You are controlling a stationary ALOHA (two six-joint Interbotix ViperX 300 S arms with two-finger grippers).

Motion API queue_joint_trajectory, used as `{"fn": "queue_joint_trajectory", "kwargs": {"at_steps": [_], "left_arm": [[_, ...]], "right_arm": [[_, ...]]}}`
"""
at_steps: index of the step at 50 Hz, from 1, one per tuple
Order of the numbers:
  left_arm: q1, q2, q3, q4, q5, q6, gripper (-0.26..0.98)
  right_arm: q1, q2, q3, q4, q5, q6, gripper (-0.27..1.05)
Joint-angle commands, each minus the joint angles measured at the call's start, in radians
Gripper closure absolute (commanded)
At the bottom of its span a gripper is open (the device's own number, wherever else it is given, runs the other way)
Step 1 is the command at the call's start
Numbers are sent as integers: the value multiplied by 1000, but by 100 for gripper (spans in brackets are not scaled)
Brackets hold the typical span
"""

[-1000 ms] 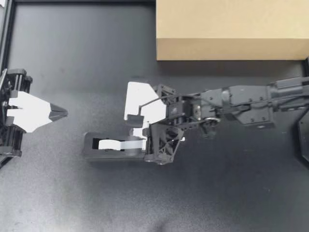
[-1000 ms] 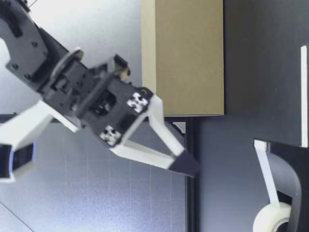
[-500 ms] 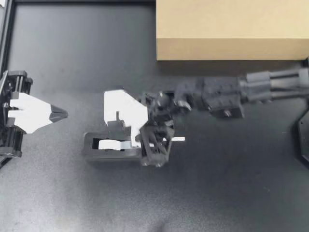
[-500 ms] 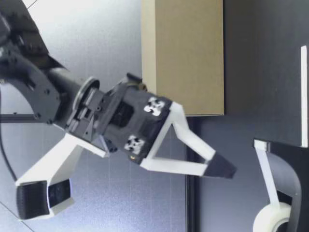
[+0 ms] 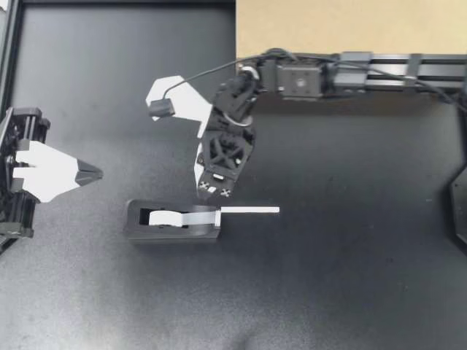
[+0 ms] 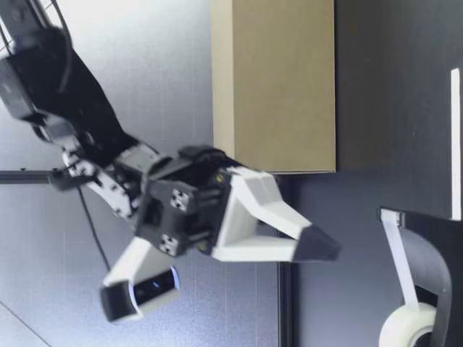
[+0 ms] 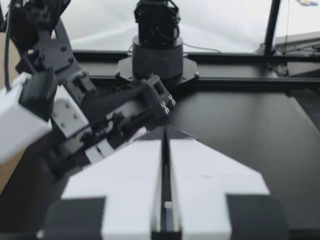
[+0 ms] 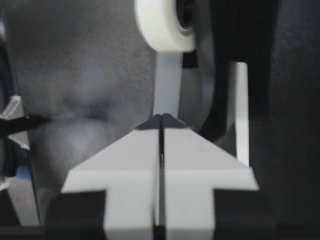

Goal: Cut a small piece of tape from the tape dispenser then place it on the cardboard box's edge.

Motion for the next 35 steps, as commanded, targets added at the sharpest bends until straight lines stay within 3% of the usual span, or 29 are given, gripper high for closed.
{"fn": "queue_joint_trajectory", "kwargs": {"at_steps": [1,5,13,16,35], "left_arm": [[-2,6,-11,0,-8,-2,86],[-2,6,-11,0,-8,-2,86],[-3,6,-11,0,-8,-2,86],[-3,8,-11,0,-8,-2,86],[-3,15,-6,0,-8,-2,86]], "right_arm": [[-5,5,-58,6,26,-2,84],[-5,25,-75,6,29,-2,75],[-5,41,-86,3,29,8,40],[-5,48,-84,3,34,8,33],[3,78,-84,41,57,8,36]]}}
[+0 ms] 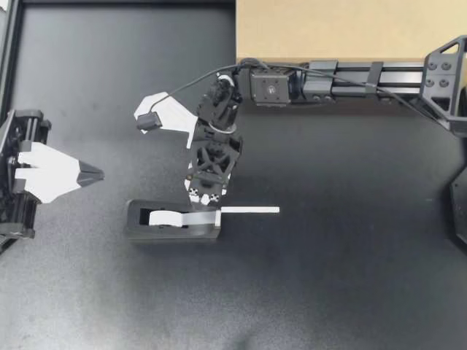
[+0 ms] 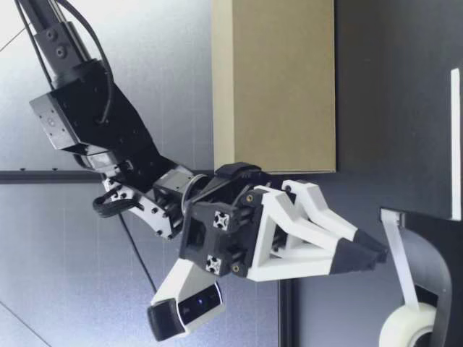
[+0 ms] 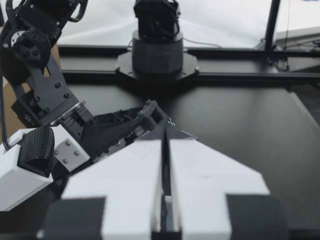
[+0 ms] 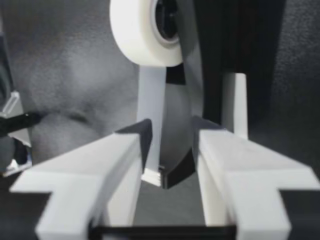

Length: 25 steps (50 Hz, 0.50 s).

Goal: Cut a small piece of tape from the tape dispenser then place it on the cardboard box's edge.

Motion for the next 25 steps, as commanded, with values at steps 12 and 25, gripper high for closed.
{"fn": "queue_joint_trajectory", "kwargs": {"at_steps": [12,25], "left_arm": [[-3,8,-12,0,-8,0,86],[-3,6,-14,0,-11,0,86]], "right_arm": [[20,-5,-21,14,20,0,36],[32,-9,-20,15,18,2,43]]}}
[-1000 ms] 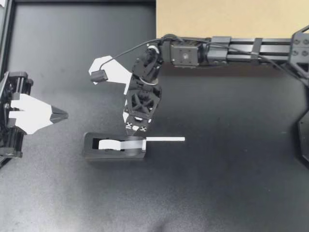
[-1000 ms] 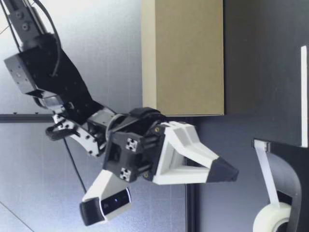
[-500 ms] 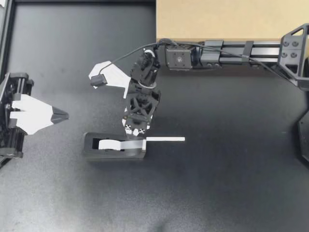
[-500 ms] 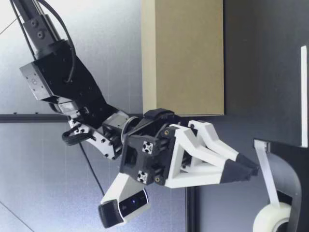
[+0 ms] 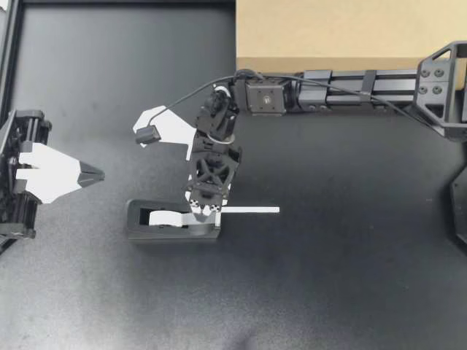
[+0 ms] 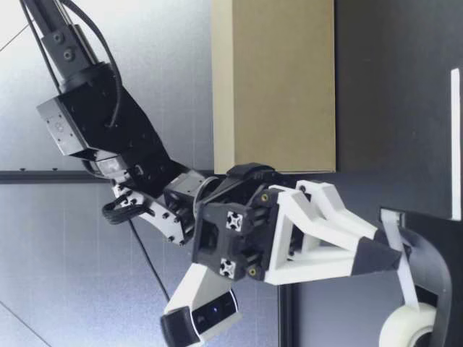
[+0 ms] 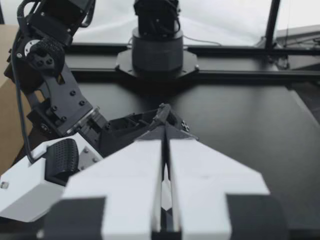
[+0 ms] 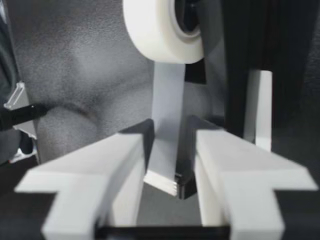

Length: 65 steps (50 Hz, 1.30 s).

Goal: Cut a small piece of tape from the tape dispenser then place it on the cardboard box's edge.

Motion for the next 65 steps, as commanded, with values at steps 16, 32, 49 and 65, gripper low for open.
{"fn": "queue_joint_trajectory", "kwargs": {"at_steps": [16,32,49,65], "left_arm": [[0,5,-12,0,-11,-5,86],[0,5,-11,0,-11,-6,86],[0,5,-11,0,-11,-6,86],[0,6,-9,0,-9,-6,86]], "right_arm": [[3,-46,-18,-2,-11,2,64],[3,-77,-20,3,-14,2,80],[2,-124,15,2,-12,0,81],[-5,-207,147,2,-69,-2,81]]}}
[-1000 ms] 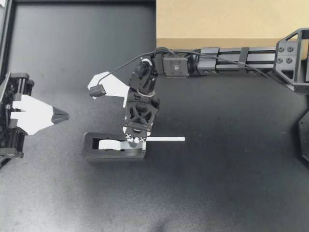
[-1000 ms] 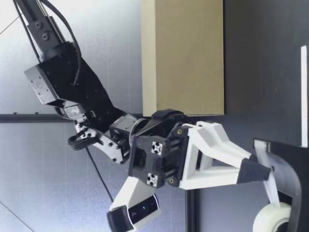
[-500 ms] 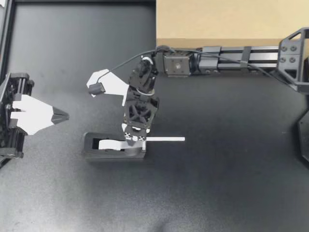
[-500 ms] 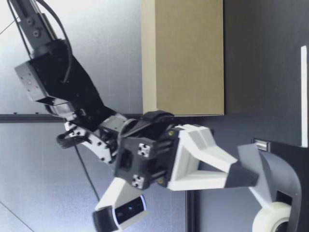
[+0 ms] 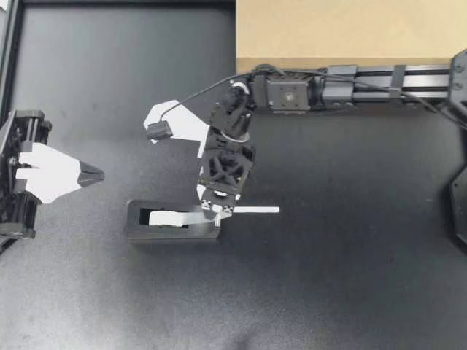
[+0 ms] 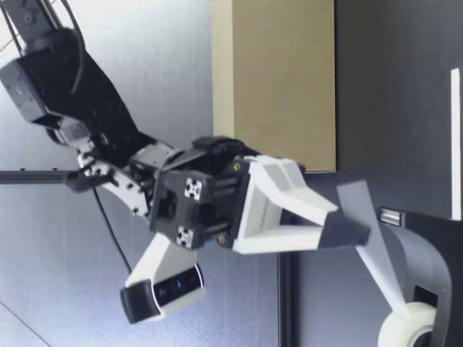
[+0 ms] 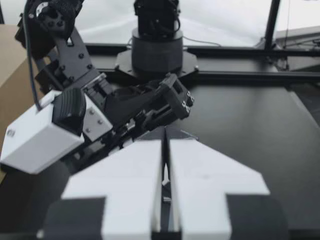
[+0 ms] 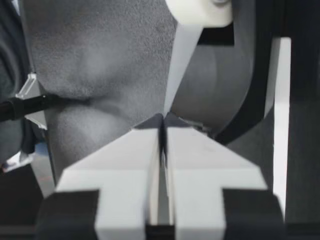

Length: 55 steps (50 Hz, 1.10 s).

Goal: Cut a small piece of tape from the tape dispenser then place it on the cardboard box's edge.

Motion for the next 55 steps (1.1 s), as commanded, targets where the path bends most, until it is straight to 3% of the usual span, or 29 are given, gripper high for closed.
{"fn": "queue_joint_trajectory", "kwargs": {"at_steps": [1,19,55], "left_arm": [[-2,5,-11,0,-8,-2,86],[-3,5,-9,-5,-8,-2,86],[-2,6,-8,-5,-6,-2,86]], "right_arm": [[-5,-74,18,3,-14,-2,81],[-6,-106,103,6,-63,-3,81],[-5,-81,183,9,-147,-6,81]]}}
